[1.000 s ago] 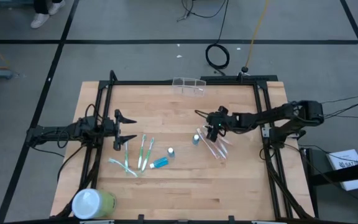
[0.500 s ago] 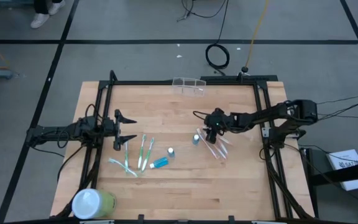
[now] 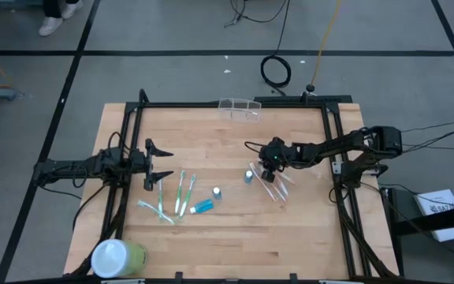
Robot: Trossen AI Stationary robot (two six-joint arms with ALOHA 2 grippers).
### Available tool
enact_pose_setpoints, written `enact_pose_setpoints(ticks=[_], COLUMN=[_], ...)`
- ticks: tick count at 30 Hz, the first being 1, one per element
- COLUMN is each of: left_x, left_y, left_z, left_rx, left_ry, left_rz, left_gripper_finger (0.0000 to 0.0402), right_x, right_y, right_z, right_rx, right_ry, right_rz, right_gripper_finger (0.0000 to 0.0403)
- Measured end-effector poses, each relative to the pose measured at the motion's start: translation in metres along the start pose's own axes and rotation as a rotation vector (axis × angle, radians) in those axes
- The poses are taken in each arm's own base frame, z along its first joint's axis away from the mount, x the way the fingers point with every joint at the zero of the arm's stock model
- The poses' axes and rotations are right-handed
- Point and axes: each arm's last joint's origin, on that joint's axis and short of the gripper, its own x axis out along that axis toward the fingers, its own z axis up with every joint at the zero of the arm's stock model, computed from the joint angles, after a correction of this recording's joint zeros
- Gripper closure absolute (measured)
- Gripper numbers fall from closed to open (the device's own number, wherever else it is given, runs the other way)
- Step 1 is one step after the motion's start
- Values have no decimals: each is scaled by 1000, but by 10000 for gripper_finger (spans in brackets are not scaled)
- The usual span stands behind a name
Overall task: Pick & Place toothbrushing station
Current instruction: Put the orange toothbrush into the transparent organizer
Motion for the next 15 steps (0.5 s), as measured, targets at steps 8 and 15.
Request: enact_pose_setpoints(ticks=[8,15], left_x=[0,0], left_y=[0,0], left_z=[0,0], left_rx=[0,0], left_ry=[0,0], left_rz=[0,0], left_gripper_finger=[91,91], right_x=[0,-9], right_y=[0,0], right_z=[2,17], right_rx=[-2,-17], right_ry=[-18,-148], right_rz=[1,7], right_gripper_finger=[393,394])
